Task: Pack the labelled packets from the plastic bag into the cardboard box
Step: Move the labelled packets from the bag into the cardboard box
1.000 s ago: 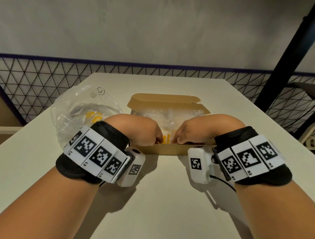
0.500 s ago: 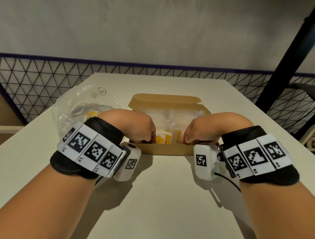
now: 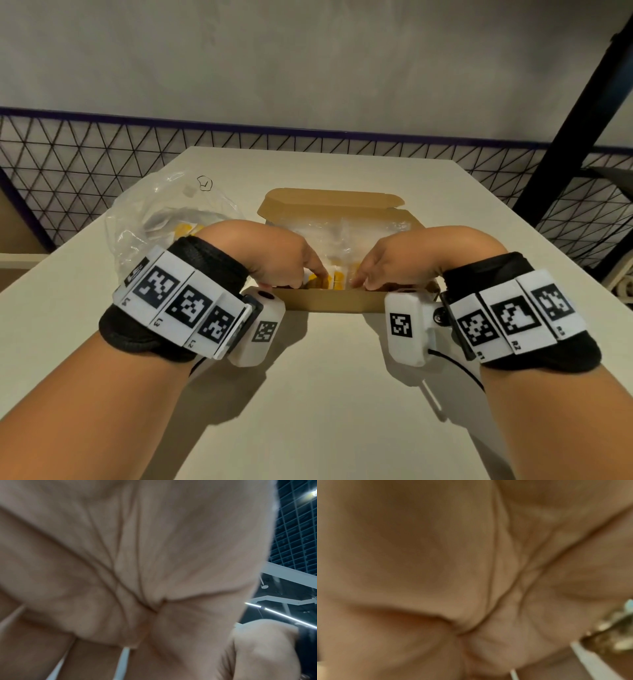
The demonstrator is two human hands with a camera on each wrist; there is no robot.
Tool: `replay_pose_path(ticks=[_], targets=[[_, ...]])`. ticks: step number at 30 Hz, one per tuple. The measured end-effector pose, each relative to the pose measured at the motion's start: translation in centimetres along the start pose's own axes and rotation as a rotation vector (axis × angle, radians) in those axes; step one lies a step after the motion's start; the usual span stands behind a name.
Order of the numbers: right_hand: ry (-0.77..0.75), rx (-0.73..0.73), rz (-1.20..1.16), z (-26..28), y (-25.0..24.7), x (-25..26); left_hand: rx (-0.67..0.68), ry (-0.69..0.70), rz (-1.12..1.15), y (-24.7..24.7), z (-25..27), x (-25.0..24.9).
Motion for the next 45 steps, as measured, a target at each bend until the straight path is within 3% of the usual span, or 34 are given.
replay_pose_path(ticks=[5,10,15,20,25,29,34,39,45], targets=[[-0.029,0.017,0.133,0.0,0.2,0.5,0.009,-0.006,-0.019,0.2,-0.2,-0.1],[-0.035,-0.009,0.050,-0.2,0.0,-0.1,-0.030,0.008,0.094,-0.4,0.2,0.2],[-0.044,-0.103,-0.103,-0.4,-0.4,-0.5,-0.322,-0.022,0.276,-2.3,1.7,2.7],[-0.103,-0.308,-0.170,-0.4,-1.0,-0.5,-0.552,-0.246,0.343,-3.0,1.4,7.0],[-0.141,-0.376,-0.190,-0.5,-1.2,-0.3,-0.466,-0.449,0.338,-1.8,0.3,9.9],[-0.150,-0.399,-0.167,-0.6,-1.3,-0.4,-0.295,-0.497,0.241,-1.0,0.4,10.7],[-0.145,-0.406,-0.111,-0.8,-1.1,-0.2,-0.102,-0.457,0.041,-0.4,0.5,10.8],[-0.149,-0.402,-0.086,-0.9,-0.9,-0.1,-0.133,-0.419,0.184,-0.3,0.2,10.8],[-0.158,-0.411,-0.056,-1.2,-0.8,0.0,-0.172,-0.441,0.111,-0.4,0.1,11.3]])
Point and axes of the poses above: each hand's wrist, its own z-axis away from the middle knuckle, its own y-axis out of the palm, x = y × z, the point moved 2 cm from there along -z, towards the middle knuckle, and after that the axes turned 2 degrees about -z, right-handed, at the moved point
